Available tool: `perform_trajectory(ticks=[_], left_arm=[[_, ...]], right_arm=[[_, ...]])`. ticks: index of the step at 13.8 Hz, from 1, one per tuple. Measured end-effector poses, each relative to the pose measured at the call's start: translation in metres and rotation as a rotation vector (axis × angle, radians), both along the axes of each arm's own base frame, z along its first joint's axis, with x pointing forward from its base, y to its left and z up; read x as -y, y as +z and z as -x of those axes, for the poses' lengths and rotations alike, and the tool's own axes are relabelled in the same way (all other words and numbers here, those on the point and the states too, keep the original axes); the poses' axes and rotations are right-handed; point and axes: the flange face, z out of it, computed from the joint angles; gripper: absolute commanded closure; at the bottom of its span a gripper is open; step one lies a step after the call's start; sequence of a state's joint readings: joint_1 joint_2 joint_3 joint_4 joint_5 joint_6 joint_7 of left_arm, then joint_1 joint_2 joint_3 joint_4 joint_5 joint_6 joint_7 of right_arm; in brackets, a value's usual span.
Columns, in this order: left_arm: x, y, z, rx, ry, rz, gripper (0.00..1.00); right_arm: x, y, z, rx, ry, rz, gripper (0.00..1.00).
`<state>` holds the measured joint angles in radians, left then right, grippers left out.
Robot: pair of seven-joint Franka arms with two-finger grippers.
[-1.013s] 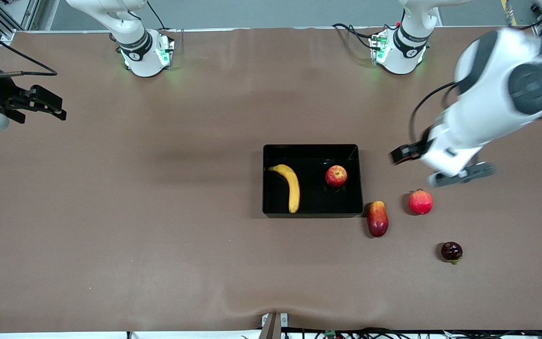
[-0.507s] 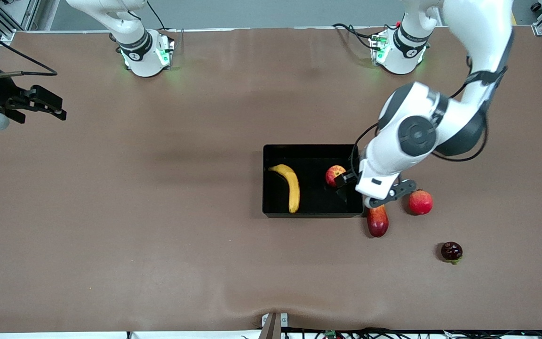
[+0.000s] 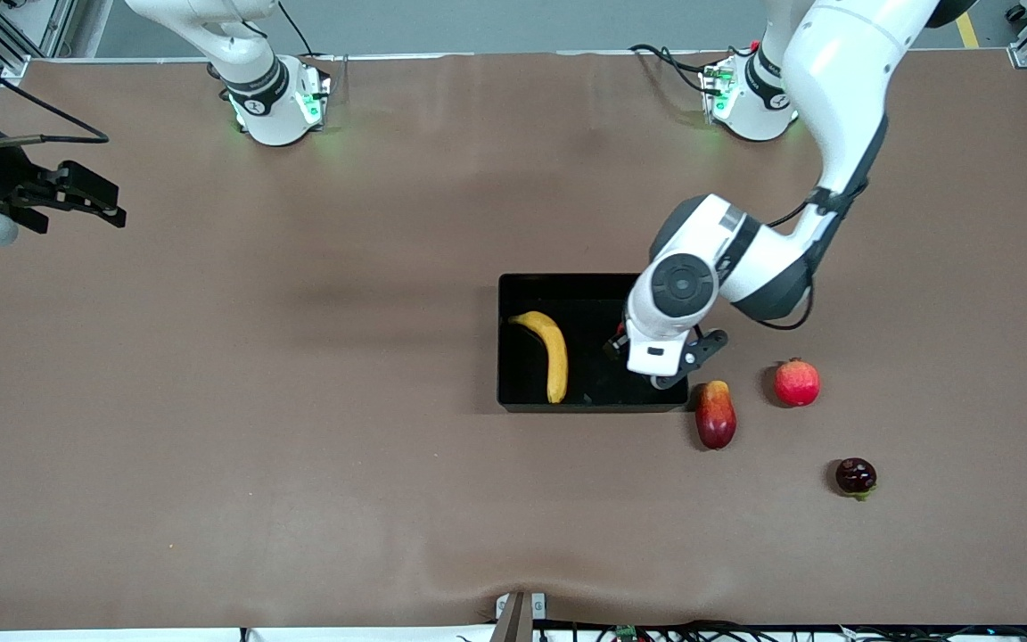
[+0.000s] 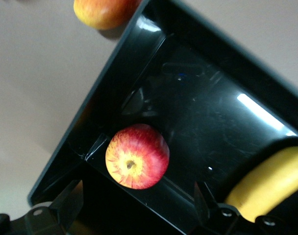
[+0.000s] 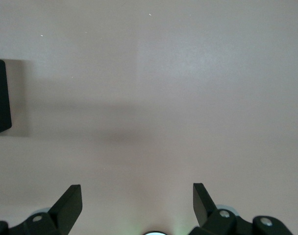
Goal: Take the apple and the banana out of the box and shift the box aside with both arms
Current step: 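Grasp the red apple in the tray with the left gripper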
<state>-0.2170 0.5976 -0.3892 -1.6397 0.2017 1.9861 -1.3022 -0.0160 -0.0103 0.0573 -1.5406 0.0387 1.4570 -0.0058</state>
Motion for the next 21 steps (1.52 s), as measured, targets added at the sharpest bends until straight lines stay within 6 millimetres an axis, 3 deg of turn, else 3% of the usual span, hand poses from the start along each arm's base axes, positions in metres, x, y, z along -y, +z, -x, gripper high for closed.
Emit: perform_trajectory(ticks=[5, 9, 10, 12, 13, 17, 19, 21], left_arm=[[-0.003, -0.046, 0.005, -0.024, 0.022, -0.076, 0.00], [0.002, -0.067, 0.011, -0.040, 0.007, -0.096, 0.00], [0.003, -0.070, 0.012, -0.041, 0.003, -0.099, 0.10], [0.003, -0.074, 0.013, -0.044, 0.000, -0.103, 0.77], [0.003, -0.073, 0.012, -0.043, 0.000, -0.102, 1.00], [0.006, -0.061, 0.003, -0.016, 0.005, -0.090, 1.00], [0.011, -0.033, -0.007, 0.019, 0.009, -0.079, 1.00], [0.014, 0.011, -0.016, 0.066, 0.015, -0.073, 1.00]], right_arm=[[0.000, 0.000, 0.000, -0.001, 0.000, 0.000, 0.00], [0.000, -0.001, 0.001, -0.008, 0.001, 0.000, 0.00], [0.000, -0.001, 0.001, -0.009, 0.001, 0.000, 0.00], [0.000, -0.001, 0.001, -0.012, 0.001, 0.001, 0.00], [0.000, -0.001, 0.002, -0.013, 0.001, 0.001, 0.00], [0.000, -0.001, 0.002, -0.015, 0.001, 0.001, 0.00], [-0.001, -0.001, 0.002, -0.015, 0.002, 0.000, 0.00], [-0.001, -0.001, 0.002, -0.015, 0.002, 0.000, 0.00]])
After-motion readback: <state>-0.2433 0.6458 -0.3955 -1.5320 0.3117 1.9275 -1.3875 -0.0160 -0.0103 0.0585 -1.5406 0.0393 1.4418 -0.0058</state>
